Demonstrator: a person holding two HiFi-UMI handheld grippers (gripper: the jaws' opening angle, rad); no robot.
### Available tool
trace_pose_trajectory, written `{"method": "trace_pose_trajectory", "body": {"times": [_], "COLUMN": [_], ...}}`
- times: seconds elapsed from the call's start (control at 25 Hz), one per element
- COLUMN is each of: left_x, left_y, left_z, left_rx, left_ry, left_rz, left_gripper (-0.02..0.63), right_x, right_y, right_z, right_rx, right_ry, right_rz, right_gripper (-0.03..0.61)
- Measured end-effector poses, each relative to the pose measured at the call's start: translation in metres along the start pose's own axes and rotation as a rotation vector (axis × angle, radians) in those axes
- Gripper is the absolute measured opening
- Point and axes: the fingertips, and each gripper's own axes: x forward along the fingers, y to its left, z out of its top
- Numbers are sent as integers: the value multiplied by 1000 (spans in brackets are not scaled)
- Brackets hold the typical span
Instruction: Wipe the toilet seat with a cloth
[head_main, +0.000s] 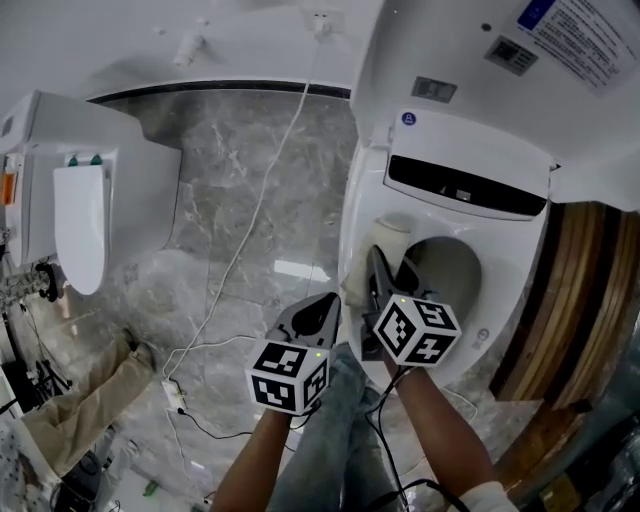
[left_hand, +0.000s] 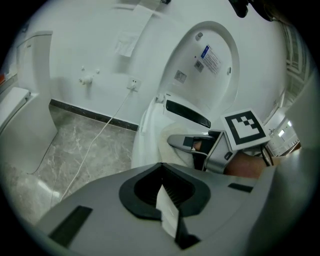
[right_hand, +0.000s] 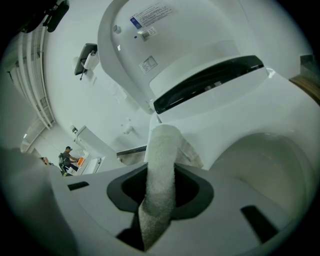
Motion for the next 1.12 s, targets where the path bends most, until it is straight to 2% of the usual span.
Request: {"method": "trace_pose_trajectory", "body": {"times": [0.64, 1.0, 1.12], "left_x": [4, 14, 12], "left_y": [1, -18, -19], "left_z": [4, 0, -2], "left_rx": [16, 46, 52], "left_ry": [17, 37, 42], "left_rz": [-8, -41, -47], "left_gripper": [12, 11, 12], "right_x": [28, 13, 4], "right_y": [11, -33, -55], "right_z": [47, 58, 55], "right_rx": [-96, -99, -40], "right_ry": [-16, -28, -26], "right_rz": [62, 11, -17], "right_gripper": [101, 101, 101]}}
